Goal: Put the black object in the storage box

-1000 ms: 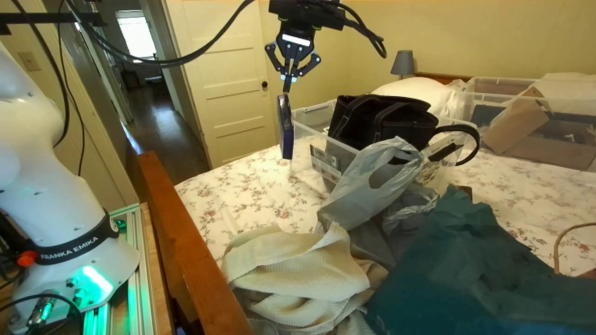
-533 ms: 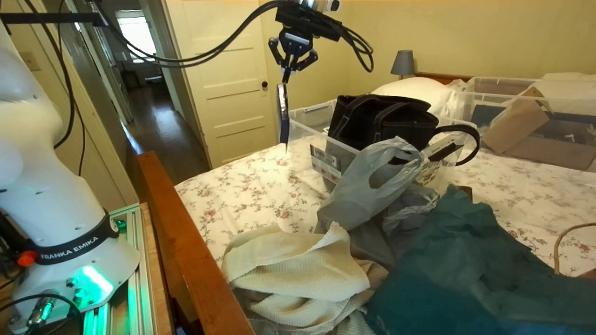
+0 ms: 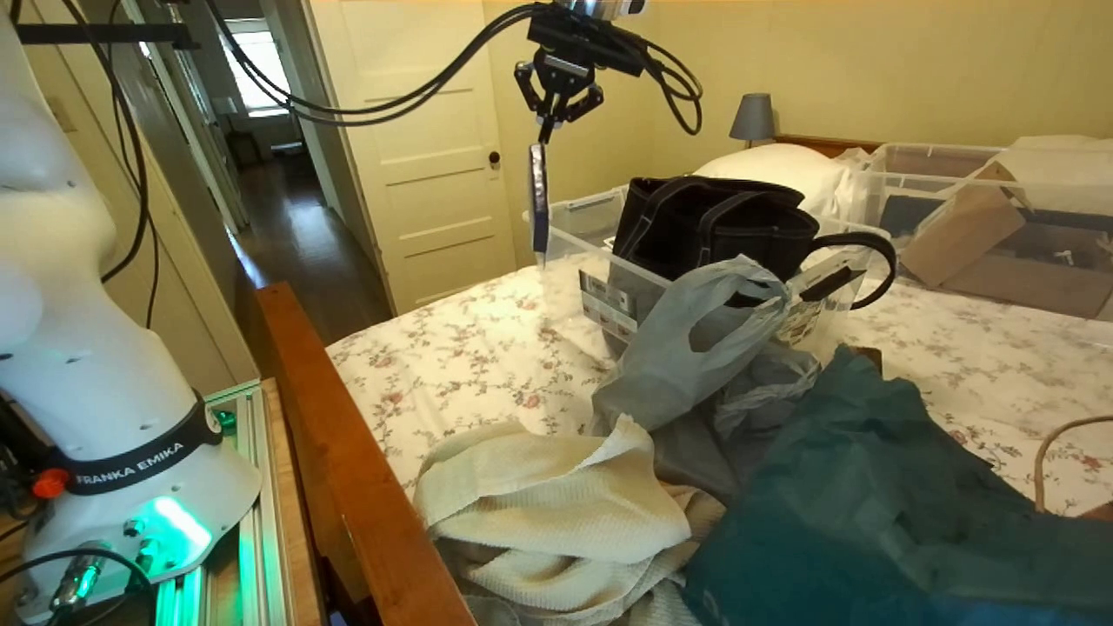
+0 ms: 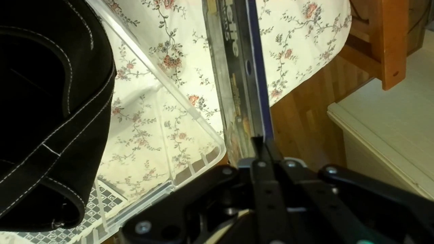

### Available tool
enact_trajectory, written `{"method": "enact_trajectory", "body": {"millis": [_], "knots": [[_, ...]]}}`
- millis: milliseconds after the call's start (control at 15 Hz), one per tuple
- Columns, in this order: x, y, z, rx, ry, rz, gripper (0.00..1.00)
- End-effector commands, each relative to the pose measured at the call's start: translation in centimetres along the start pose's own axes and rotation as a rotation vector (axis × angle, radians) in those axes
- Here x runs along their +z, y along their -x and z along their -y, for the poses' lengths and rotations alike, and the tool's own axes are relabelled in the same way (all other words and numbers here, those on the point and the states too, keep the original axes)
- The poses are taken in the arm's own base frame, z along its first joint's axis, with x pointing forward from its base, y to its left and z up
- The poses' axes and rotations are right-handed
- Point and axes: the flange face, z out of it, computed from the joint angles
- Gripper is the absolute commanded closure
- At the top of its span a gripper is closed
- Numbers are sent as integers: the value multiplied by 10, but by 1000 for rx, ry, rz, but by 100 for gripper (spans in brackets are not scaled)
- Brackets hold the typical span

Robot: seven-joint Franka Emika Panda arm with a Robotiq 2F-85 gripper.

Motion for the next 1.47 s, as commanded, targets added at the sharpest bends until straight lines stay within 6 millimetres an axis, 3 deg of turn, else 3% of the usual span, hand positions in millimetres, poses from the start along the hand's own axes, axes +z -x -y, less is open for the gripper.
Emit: {"method": "enact_trajectory", "body": {"millis": [0, 200, 733, 1400], "knots": [[-1, 0, 0, 0, -1, 0, 98], [-6, -5, -1, -1, 6, -20, 100], [-30, -50, -9, -82, 73, -106, 100], [-15, -87, -65, -69, 161, -188, 100]]}}
